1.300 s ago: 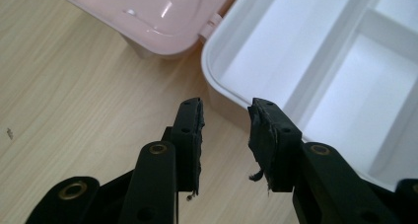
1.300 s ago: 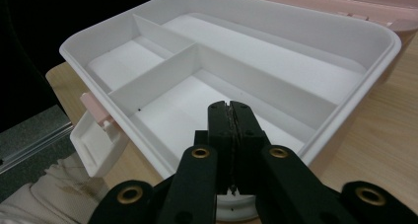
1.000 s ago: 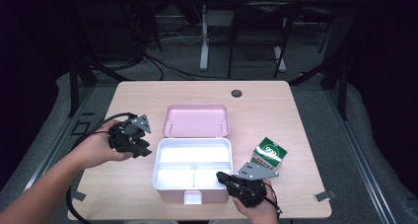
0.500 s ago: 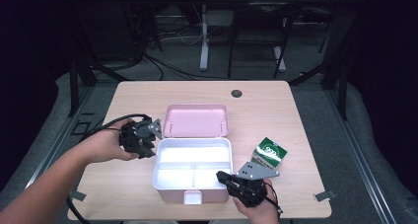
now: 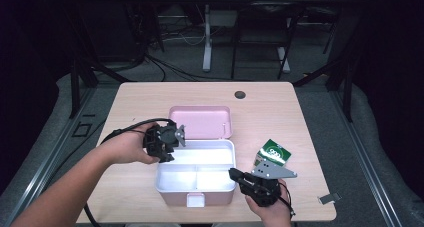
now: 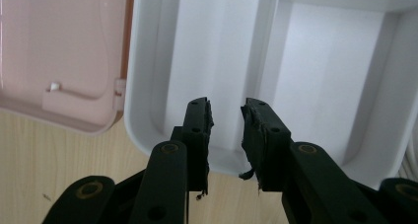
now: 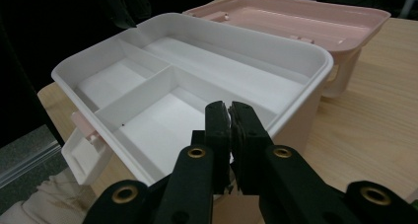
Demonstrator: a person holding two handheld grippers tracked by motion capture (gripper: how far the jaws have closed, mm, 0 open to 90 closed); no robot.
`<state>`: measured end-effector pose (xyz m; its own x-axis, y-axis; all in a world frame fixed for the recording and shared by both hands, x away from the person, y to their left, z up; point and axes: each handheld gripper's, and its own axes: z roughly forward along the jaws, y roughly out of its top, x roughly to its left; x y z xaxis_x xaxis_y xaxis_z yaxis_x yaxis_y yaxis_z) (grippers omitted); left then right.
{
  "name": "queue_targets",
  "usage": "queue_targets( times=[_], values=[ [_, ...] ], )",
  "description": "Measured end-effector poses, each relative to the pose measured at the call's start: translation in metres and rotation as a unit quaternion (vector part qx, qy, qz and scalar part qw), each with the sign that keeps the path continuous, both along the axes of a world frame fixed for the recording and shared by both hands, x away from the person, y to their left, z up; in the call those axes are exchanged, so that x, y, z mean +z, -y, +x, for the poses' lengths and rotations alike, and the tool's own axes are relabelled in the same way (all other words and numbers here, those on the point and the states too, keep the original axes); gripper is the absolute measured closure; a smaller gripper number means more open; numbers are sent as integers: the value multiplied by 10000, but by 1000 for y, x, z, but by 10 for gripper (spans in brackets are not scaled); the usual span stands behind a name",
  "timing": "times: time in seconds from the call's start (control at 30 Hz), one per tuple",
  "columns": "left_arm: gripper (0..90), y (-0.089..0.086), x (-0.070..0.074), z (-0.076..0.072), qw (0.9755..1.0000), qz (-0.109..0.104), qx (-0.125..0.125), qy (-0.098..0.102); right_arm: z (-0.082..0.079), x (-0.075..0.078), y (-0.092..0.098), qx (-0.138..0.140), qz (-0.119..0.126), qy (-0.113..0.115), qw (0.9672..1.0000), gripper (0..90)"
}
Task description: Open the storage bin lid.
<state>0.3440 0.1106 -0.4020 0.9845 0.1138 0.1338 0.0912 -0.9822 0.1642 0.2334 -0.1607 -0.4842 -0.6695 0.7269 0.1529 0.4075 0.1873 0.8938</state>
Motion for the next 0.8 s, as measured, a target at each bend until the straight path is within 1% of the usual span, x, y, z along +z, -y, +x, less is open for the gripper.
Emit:
queue_targets(
  times=[0.07, 0.1, 0.13, 0.17, 0.23, 0.27, 0.3, 0.33, 0.37, 0.4, 0.43, 0.53, 0.6, 0.63, 0.67, 0.7, 0.73, 0.8],
  values=[
    [718, 6, 0, 0, 10000, 24, -71, -12, 0, 1, 3, -66, 11, 14, 10000, 867],
    [722, 9, -1, -1, 10000, 22, -91, -21, 0, 1, 5, -56, 4, -1, 10000, 867],
    [723, 13, -3, -1, 9999, 82, -130, -31, 0, 1, 6, -74, 25, 17, 10000, 867],
    [727, 14, -4, -1, 9999, 75, -144, -30, 0, 2, 7, -110, 24, 26, 9999, 867],
    [734, 20, -6, -2, 9996, 139, -220, -51, 1, 2, 9, -136, 43, 35, 9999, 868],
    [738, 22, -7, -2, 9997, 123, -224, -68, 1, 2, 11, -142, 46, 12, 9999, 868],
    [740, 25, -8, -3, 9996, 107, -235, -95, 1, 1, 10, -169, 112, 79, 9998, 868],
    [745, 26, -8, -3, 9996, 104, -258, -96, 2, 1, 12, -175, 101, 83, 9998, 868],
    [746, 29, -9, -3, 9994, 134, -297, -100, 1, 2, 13, -175, 32, 8, 9998, 868],
    [749, 31, -10, -4, 9994, 149, -288, -126, 2, 2, 14, -192, 50, 5, 9998, 867],
    [754, 33, -11, -4, 9993, 145, -304, -146, 2, 1, 14, -221, 117, 68, 9997, 868],
    [766, 42, -15, -6, 9989, 219, -389, -146, 2, 1, 16, -236, 68, 0, 9997, 868],
    [775, 43, -16, -6, 9988, 222, -400, -154, 3, 0, 16, -230, 65, 7, 9997, 868],
    [779, 47, -18, -6, 9986, 261, -434, -147, 3, 0, 16, -234, 63, 10, 9997, 868],
    [784, 49, -20, -7, 9985, 276, -444, -138, 3, 0, 16, -227, 93, 18, 9997, 868],
    [785, 50, -20, -6, 9983, 313, -470, -135, 3, 0, 17, -219, 56, 5, 9997, 868],
    [793, 52, -21, -7, 9983, 317, -464, -130, 3, -1, 17, -227, 76, 31, 9997, 868],
    [802, 54, -23, -7, 9981, 355, -495, -133, 3, -1, 17, -254, 50, -23, 9997, 868]
  ],
)
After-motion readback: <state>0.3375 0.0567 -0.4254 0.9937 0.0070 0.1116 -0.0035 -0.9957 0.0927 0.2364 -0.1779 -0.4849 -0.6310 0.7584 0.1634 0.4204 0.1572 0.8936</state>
